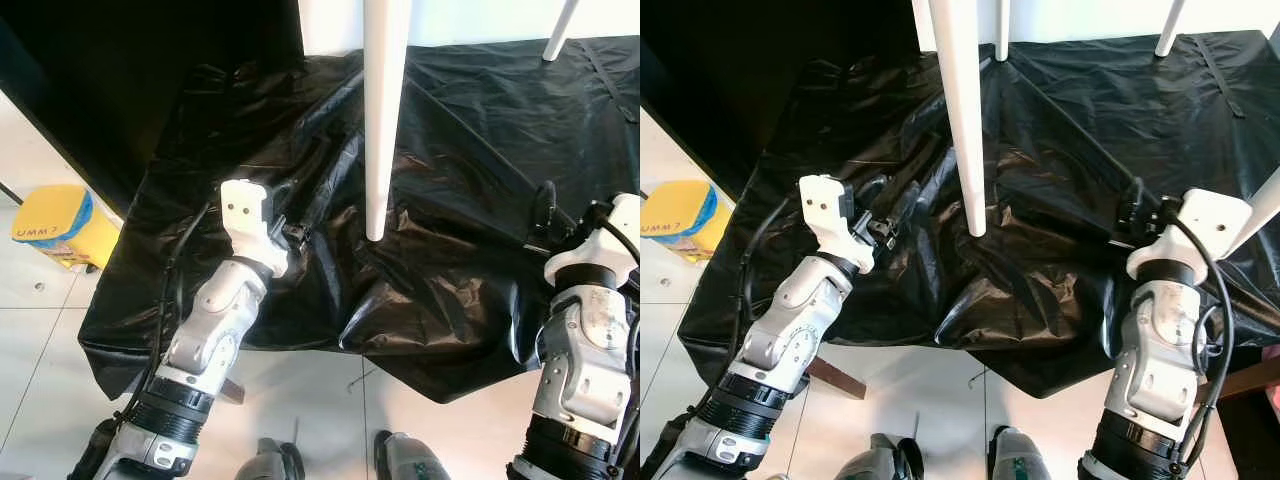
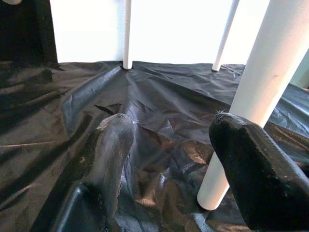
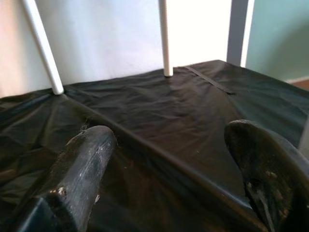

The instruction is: Building children table

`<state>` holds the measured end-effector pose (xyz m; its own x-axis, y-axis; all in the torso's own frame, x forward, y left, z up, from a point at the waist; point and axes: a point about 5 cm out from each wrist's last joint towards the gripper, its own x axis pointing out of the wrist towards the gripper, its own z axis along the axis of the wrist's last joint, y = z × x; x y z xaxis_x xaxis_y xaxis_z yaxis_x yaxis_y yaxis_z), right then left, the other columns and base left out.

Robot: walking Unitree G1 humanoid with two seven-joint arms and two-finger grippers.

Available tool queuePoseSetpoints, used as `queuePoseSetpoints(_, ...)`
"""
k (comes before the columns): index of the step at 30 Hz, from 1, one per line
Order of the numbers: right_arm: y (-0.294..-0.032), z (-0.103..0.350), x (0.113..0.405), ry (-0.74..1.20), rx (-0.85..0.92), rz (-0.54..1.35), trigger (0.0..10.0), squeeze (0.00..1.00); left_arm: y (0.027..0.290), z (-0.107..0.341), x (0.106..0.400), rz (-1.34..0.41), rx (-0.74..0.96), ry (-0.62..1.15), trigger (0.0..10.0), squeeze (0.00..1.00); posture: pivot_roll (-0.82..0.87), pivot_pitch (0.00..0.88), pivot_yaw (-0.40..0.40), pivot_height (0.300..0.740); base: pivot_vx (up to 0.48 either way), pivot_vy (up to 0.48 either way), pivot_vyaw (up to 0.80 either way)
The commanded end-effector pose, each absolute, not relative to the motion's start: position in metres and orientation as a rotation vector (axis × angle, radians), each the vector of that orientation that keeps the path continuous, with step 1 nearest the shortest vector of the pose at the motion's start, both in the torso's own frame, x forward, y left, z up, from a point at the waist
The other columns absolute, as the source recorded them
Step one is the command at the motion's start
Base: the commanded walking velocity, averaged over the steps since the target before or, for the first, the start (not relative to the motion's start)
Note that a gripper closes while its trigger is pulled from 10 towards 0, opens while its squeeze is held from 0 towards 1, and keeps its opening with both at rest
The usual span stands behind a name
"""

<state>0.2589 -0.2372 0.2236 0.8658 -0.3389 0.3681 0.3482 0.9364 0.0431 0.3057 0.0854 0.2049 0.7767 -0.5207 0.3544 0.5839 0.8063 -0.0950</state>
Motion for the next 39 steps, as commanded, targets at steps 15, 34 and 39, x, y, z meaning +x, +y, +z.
queuePoseSetpoints(15, -0.171, 0.171, 0.247, -0.301, -0.028, 0.235, 10.0, 0.0, 0.11, 0.18, 0.253, -0.616, -0.043, -0.338, 10.0, 0.0, -0.09, 0.119, 0.042, 0.74, 0.0, 0.0, 0.0)
queuePoseSetpoints(34, -0.151, 0.143, 0.224, -0.16, -0.094, 0.706, 10.0, 0.0, 0.121, 0.154, 0.217, -0.749, 0.036, -0.24, 10.0, 0.0, -0.05, 0.142, 0.005, 0.74, 0.0, 0.0, 0.0)
queuePoseSetpoints(39, -0.151, 0.142, 0.224, -0.157, -0.091, 0.716, 10.0, 0.0, 0.119, 0.151, 0.217, -0.72, 0.033, -0.221, 10.0, 0.0, -0.05, 0.143, 0.002, 0.74, 0.0, 0.0, 0.0)
